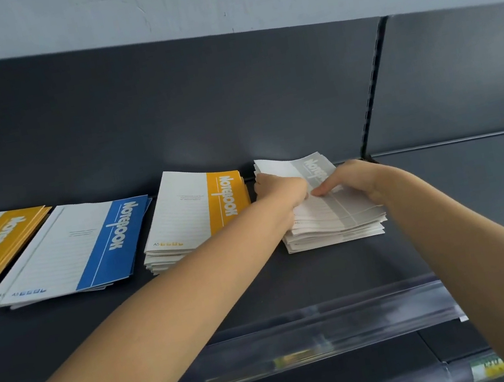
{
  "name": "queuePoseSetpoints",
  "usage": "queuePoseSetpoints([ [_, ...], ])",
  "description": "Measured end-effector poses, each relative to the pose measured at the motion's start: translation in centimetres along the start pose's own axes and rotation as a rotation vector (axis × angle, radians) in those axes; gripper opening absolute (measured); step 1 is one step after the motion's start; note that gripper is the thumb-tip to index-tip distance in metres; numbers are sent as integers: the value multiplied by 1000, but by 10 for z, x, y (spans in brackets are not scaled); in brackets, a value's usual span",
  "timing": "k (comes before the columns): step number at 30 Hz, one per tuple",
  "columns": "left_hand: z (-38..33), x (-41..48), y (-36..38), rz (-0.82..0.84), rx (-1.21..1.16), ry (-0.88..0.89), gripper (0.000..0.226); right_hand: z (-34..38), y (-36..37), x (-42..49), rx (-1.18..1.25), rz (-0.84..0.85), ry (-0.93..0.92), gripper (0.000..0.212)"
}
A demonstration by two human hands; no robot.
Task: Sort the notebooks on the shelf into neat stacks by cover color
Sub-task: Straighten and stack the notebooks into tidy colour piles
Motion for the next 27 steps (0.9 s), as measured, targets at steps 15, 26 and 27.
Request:
queuePoseSetpoints([
  [15,-26,-1,-21,184,-388,-88,53,15,-12,-4,249,-42,106,68],
  [26,-84,-31,-26,322,-357,595,39,70,-40,-62,543,-519,-621,33],
  [27,-82,-30,-27,322,-350,618,41,67,-37,-61,542,-558,-667,35],
])
Point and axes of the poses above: each hand's wrist, its own x-axis towards the middle knuckle, its own y-axis out of the palm, z = x × y, the point moved 4 cm from there along x, towards the middle knuckle, and after that the axes turned 9 degrees about -x, right-handed, at the moved point
